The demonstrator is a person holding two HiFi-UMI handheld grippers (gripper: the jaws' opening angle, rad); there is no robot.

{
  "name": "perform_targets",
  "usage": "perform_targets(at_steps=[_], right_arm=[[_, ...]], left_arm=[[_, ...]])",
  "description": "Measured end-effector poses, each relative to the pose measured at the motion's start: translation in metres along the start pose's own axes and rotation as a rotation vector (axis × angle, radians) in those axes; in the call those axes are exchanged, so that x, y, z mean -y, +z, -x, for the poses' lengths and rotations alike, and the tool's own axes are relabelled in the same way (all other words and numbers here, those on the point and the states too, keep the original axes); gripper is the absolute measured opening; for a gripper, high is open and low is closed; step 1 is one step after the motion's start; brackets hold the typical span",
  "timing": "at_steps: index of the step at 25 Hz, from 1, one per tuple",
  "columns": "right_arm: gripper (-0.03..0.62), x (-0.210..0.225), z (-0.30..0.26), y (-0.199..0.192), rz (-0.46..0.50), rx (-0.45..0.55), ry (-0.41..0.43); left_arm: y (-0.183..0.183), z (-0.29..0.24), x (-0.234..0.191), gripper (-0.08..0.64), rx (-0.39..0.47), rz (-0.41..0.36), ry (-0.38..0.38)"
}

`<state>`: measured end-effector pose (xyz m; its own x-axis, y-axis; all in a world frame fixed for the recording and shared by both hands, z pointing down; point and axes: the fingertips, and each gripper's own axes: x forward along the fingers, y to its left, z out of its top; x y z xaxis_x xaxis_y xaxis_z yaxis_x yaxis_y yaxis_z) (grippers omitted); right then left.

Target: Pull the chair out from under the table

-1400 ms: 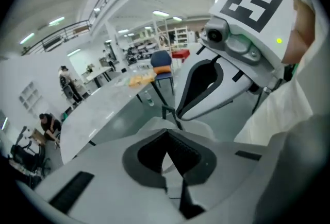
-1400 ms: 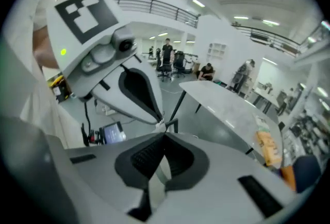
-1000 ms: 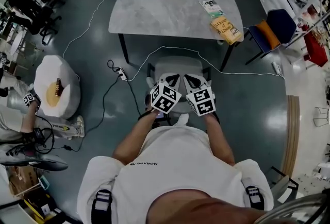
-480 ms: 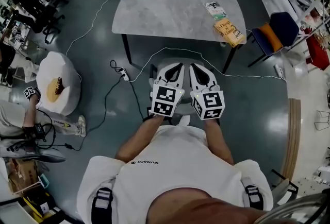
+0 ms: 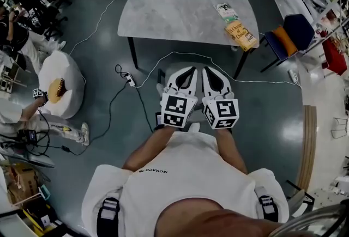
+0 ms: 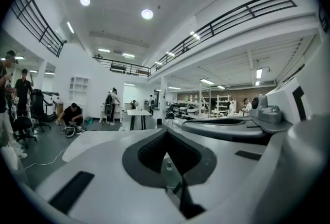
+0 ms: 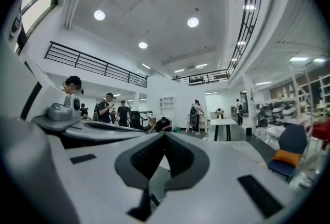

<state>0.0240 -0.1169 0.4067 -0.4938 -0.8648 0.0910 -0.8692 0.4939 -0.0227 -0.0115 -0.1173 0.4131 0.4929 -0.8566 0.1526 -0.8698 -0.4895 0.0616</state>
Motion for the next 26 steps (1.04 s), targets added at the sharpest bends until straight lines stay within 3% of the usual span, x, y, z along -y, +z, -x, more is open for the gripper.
perform_targets(at_steps=[6, 11, 19, 26], right_arm=[[0.012, 0.010, 0.003, 0.001, -0.007, 0.000, -0.011], [0.012, -0.006, -0.005, 0.003, -0.011, 0.016, -0.001], [0.012, -0.011, -0.004, 0.006, -0.012, 0.025, 0.002], [0.012, 0.001, 0.001, 0.003, -0.007, 0.022, -0.001]], left_arm=[[0.007, -0.005, 0.009, 0.003, 0.013, 0.011, -0.023], [0.010, 0.002, -0.002, 0.003, 0.049, 0.026, -0.032], [0.010, 0.009, -0.002, 0.002, 0.031, -0.001, -0.015], [0.013, 0.002, 0.004, 0.003, 0.058, 0.019, 0.017]])
